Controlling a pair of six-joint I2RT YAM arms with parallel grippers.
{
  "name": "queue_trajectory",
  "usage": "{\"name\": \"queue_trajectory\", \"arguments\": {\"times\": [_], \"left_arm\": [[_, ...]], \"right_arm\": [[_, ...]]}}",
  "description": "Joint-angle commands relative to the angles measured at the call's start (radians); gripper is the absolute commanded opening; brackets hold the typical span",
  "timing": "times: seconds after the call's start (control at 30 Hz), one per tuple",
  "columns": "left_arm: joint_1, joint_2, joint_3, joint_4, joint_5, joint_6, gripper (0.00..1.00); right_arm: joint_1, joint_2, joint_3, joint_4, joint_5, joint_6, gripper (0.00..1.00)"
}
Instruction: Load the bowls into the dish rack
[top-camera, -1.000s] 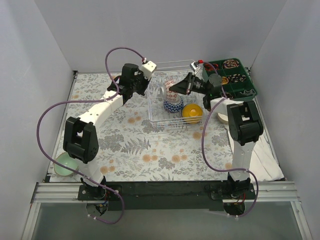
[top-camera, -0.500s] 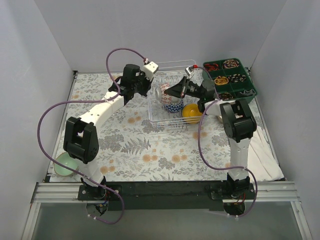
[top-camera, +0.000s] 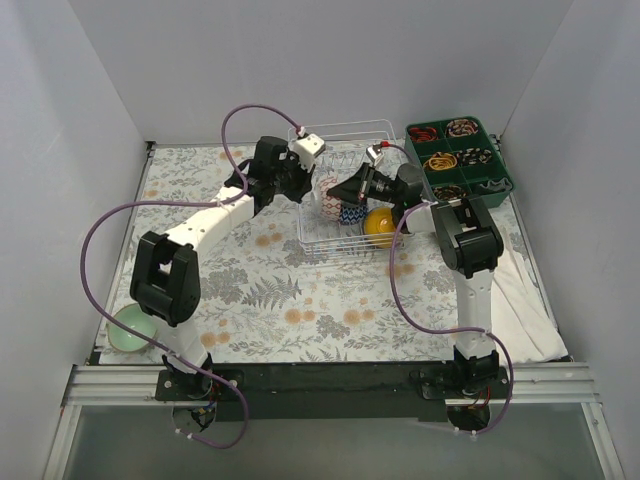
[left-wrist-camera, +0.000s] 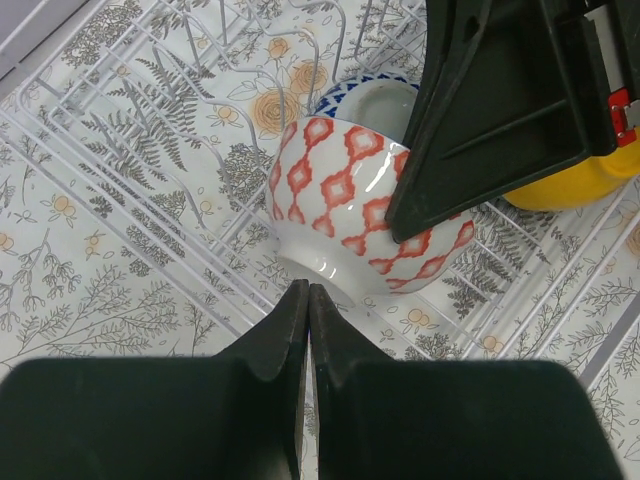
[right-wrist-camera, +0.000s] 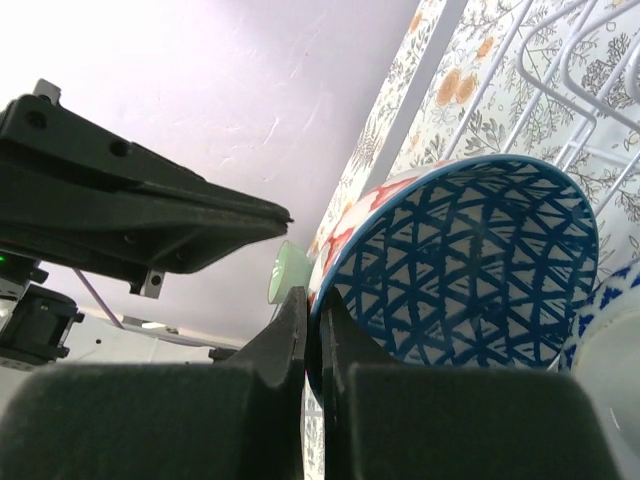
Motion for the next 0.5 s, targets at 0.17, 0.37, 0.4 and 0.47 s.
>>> {"name": "queue_trajectory", "arguments": {"times": [0.17,0.37,0.4,0.47], "left_arm": [[-0.007,0.045,0.003,-0.007,0.02,0.035,0.0],[-0.009,0.079,0.009,-0.005,0.017,0.047,0.0],[-0.009,0.085,0.009,-0.007,0.018,0.05,0.0],[-0.009,0.093,0.014,-0.005,0.021,0.05,0.0]], "right_arm": [[0.004,0.042,0.054,0.058,0.018,-0.02,0.01],[0.005,0.041,0.052,0.003,0.022,-0.052,0.01],[0.004,0.041,0.051,-0.001,0.024,-0.057,0.01],[0.007,0.044,0.051,-0.027,0.027,-0.07,0.01]]}}
